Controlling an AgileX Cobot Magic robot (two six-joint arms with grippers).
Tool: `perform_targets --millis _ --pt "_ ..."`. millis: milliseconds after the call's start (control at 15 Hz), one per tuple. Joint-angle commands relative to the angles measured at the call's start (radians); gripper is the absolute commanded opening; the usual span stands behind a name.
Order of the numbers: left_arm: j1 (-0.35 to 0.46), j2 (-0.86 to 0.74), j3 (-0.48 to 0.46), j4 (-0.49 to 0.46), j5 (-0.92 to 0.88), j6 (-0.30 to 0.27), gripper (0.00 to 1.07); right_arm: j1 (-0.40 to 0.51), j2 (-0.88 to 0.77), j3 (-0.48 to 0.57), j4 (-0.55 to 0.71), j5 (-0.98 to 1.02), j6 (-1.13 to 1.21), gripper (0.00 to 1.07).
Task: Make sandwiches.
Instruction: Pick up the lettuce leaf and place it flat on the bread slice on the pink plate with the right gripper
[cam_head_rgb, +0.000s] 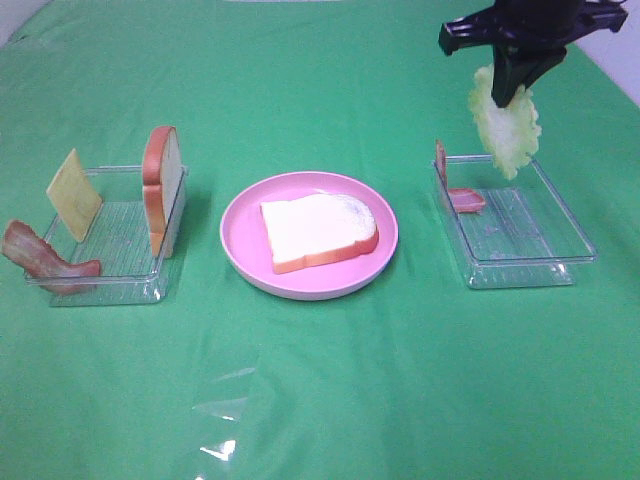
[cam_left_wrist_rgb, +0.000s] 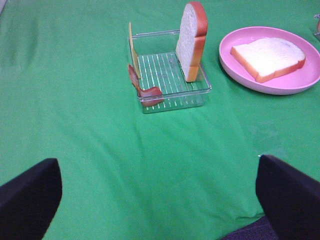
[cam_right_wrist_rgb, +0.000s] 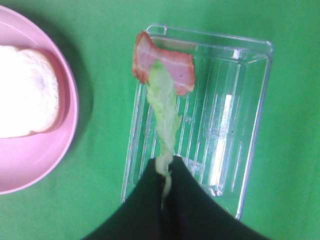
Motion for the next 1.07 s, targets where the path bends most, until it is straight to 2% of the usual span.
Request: perform_targets --millis 67,267,533,733,800,867,1067 --pt "0.003 0.001 0.001 0.000 0.000 -0.005 1.00 0.000 -0.047 -0.007 -0.003 0.119 -0.009 0.00" --pt "0.003 0.001 0.001 0.000 0.000 -0.005 1.00 0.002 -0.057 -0.008 0.008 0.119 -0.008 0.00" --pt "0.003 0.001 0.001 0.000 0.000 -0.005 1.00 0.021 -0.060 -0.008 0.110 0.119 -0.006 0.00" --pt "0.003 0.001 0.001 0.000 0.000 -0.005 1.00 0.188 -0.059 -0.008 0.099 0.028 0.022 0.00" --pt "0.003 0.001 0.001 0.000 0.000 -0.005 1.00 0.205 -0.059 -0.008 0.102 0.011 0.027 0.00" --pt "0.003 0.001 0.001 0.000 0.000 -0.005 1.00 0.261 -0.050 -0.008 0.118 -0.048 0.046 0.00" --pt "0.003 0.001 0.001 0.000 0.000 -0.005 1.00 0.317 -0.006 -0.008 0.199 -0.150 0.042 0.00"
